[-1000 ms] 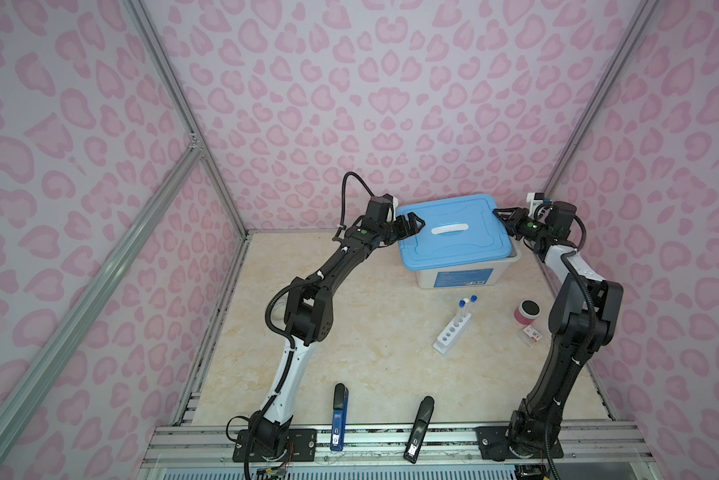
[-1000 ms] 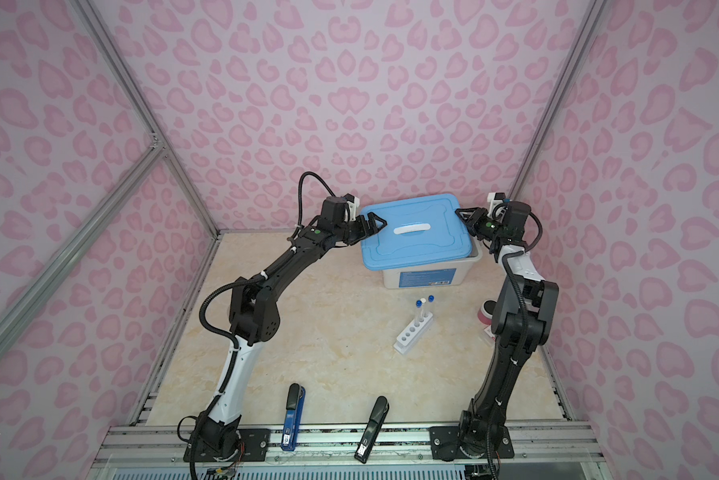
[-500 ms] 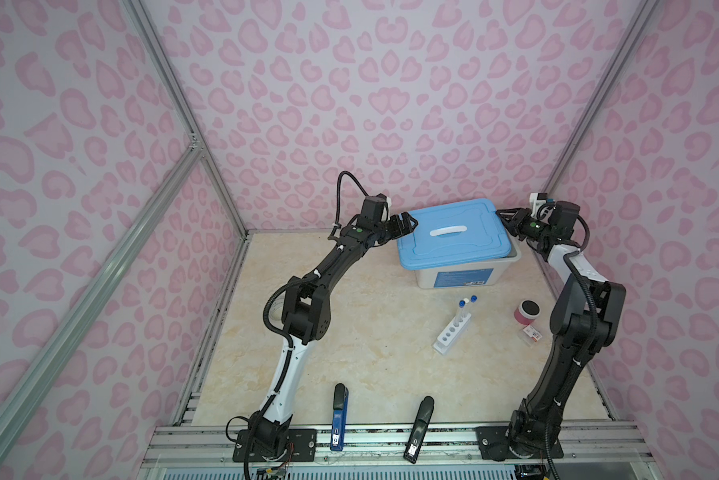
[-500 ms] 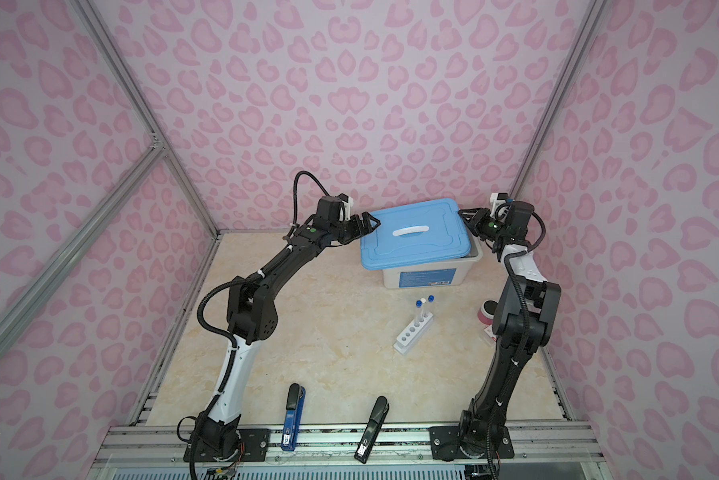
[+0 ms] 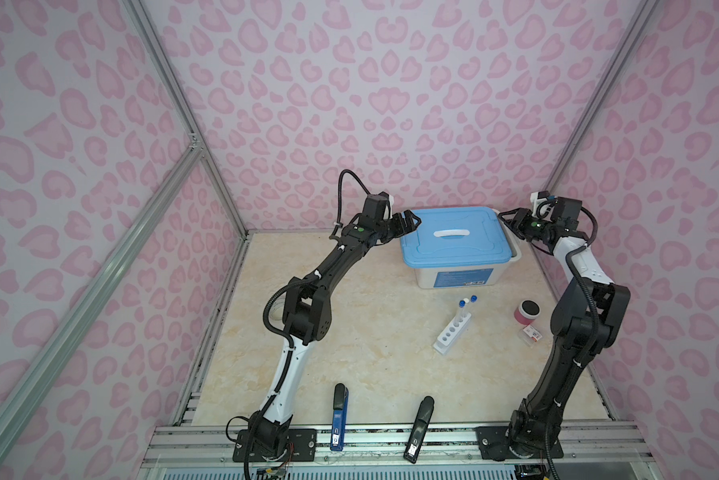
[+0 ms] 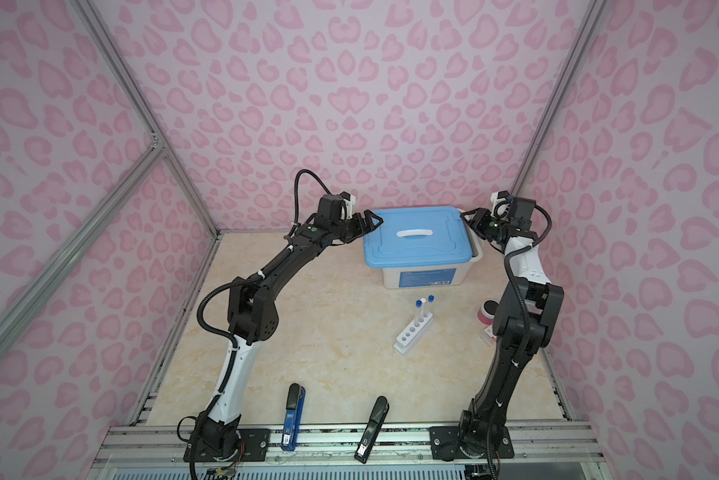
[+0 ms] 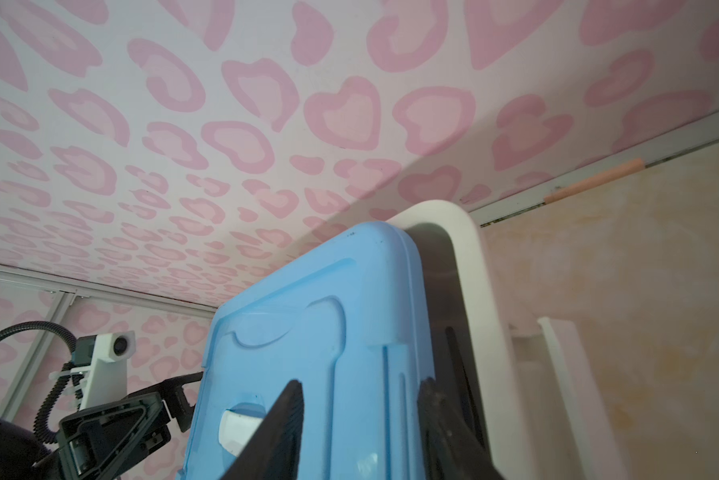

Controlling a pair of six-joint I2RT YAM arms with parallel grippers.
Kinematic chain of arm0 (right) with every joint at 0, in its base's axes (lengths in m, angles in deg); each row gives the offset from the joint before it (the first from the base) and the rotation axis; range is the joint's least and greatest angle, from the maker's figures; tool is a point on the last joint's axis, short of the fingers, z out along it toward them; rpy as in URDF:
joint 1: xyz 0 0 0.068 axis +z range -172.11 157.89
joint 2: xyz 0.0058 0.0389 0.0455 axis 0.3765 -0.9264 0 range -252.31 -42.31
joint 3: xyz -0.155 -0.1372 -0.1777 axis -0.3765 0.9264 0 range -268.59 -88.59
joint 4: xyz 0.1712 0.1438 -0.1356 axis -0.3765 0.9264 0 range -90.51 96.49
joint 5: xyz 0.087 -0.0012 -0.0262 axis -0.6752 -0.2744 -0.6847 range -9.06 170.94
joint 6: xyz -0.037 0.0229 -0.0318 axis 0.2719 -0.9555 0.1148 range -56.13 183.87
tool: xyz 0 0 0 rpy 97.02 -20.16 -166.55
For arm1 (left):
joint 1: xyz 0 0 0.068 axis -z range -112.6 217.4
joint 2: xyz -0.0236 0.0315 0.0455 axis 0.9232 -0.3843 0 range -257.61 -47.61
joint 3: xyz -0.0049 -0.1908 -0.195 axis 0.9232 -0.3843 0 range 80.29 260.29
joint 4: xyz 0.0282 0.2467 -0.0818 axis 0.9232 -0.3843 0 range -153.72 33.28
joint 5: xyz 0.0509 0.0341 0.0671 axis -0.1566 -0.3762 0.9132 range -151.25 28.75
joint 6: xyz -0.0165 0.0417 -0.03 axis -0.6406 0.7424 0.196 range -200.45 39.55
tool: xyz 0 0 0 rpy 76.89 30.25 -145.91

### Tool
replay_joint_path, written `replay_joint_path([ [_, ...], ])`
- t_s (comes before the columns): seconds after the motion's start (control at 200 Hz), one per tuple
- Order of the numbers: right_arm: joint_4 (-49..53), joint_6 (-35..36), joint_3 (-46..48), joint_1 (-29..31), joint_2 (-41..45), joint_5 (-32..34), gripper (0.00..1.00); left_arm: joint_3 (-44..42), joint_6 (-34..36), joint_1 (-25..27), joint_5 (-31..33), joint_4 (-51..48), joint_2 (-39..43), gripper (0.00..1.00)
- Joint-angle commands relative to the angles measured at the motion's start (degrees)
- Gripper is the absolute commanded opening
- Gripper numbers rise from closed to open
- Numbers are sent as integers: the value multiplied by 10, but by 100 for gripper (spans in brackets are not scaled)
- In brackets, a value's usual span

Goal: Organize the chemistry lab equipment
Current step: 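Align the blue lid edges with the bin rim using both grippers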

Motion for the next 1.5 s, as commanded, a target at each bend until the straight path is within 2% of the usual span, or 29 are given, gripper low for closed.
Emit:
replay_joint_path([
  [0.0, 48, 46, -6, 0, -4, 26, 50, 8, -3, 0, -6, 14, 78, 97],
  [0.235, 119, 106, -45, 0, -10, 59, 57, 8, -4, 0, -9, 16, 76, 97],
  [0.455, 191, 168, -75, 4, -23, 101, 61, 24, -9, 1, -12, 16, 65, 97],
  [0.56, 213, 190, -90, 7, -29, 119, 73, 27, -10, 2, -11, 17, 63, 97],
  [0.725, 255, 218, -129, 16, -47, 148, 78, 30, -12, 3, -11, 19, 56, 97],
  [0.955, 268, 228, -133, 20, -51, 174, 76, 44, -17, 4, -16, 21, 45, 97],
  [1.5, 274, 224, -136, 21, -55, 195, 55, 43, -6, 0, -16, 15, 58, 97],
])
